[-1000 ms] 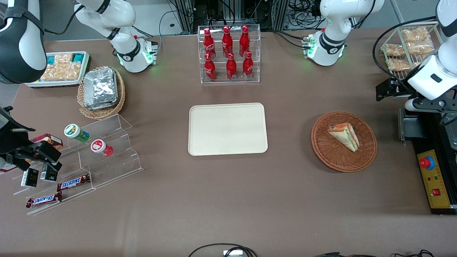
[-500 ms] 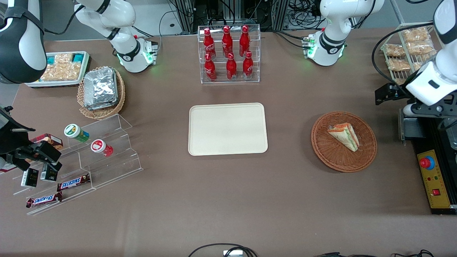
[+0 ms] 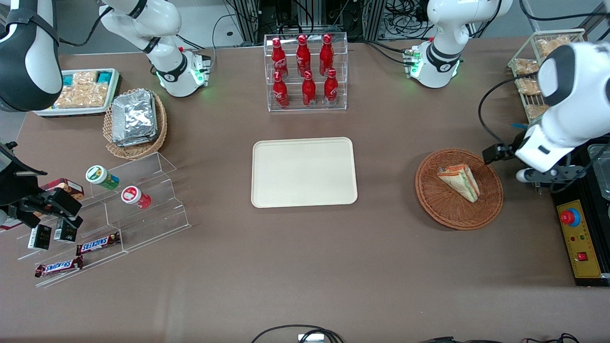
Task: Place sandwich from basket to tray
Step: 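Move the open left gripper above the sandwich in the wicker basket, then lower the open left gripper around the sandwich in the basket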
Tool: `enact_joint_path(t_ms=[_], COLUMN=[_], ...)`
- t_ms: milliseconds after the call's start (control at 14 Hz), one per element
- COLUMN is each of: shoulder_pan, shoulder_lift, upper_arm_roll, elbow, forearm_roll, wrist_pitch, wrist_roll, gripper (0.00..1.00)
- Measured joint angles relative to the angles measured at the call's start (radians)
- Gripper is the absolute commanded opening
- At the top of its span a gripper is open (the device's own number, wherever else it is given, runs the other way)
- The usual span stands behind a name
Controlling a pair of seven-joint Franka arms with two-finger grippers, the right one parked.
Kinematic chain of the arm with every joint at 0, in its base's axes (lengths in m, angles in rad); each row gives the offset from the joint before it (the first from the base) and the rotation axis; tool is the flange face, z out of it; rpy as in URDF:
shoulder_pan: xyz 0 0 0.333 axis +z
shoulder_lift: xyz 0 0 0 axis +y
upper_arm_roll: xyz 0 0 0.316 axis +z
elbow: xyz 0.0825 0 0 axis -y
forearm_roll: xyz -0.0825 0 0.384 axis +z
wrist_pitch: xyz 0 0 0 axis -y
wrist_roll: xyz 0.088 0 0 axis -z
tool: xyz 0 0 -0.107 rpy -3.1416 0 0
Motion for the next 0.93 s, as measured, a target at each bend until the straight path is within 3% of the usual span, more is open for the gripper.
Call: enact_joint_path(t_ms=[500,929], shoulder_pan=[0.008,0.005], shoulder_lift=[0.007,0.035], upper_arm_roll=[-0.004,-0.006], elbow=[-0.177,-0.289], forearm_roll=[0.000,0.000], wrist_pitch=[0.205,0.392], wrist_roll=[-0.315,-0.468], gripper=[1.00,1.00])
